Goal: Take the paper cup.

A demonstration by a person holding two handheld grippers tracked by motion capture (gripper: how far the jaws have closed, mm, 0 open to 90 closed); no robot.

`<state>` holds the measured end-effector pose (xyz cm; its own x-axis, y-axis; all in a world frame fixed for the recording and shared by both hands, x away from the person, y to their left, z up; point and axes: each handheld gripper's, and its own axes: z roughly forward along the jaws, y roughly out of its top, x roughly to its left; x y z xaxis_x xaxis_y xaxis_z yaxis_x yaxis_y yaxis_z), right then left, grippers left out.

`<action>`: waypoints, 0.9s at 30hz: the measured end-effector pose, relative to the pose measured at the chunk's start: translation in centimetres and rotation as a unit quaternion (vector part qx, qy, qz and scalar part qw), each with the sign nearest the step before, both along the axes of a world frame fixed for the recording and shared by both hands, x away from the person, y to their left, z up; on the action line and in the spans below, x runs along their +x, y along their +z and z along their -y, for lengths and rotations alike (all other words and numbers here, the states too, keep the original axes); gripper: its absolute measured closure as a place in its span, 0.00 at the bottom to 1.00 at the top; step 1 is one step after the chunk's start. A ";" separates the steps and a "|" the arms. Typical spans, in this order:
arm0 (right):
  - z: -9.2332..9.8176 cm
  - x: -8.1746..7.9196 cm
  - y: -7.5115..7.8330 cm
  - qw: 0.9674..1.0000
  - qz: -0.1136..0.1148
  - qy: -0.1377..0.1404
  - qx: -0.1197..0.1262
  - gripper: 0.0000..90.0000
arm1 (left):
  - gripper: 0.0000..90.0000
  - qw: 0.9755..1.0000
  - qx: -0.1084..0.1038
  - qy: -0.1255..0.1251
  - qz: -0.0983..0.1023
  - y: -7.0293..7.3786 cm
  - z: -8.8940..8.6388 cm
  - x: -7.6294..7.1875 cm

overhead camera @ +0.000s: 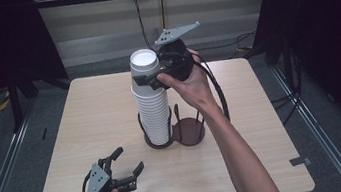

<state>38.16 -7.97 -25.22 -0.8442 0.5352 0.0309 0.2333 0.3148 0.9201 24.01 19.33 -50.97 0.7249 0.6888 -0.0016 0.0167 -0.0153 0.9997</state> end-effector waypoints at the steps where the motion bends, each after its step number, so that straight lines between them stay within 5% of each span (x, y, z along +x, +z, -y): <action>1: -0.1 0.1 0.0 1.000 0.001 0.001 -0.004 0.15 | 0.17 1.000 0.000 0.000 0.000 0.0 0.0 0.0; 21: -0.7 0.5 0.3 1.000 -0.007 -0.005 -0.022 0.21 | 0.17 1.000 -0.001 0.000 0.000 0.0 0.0 0.0; 27: -0.7 0.3 0.6 1.000 0.001 -0.008 -0.004 0.21 | 0.17 1.000 -0.001 0.000 0.000 0.0 0.0 0.0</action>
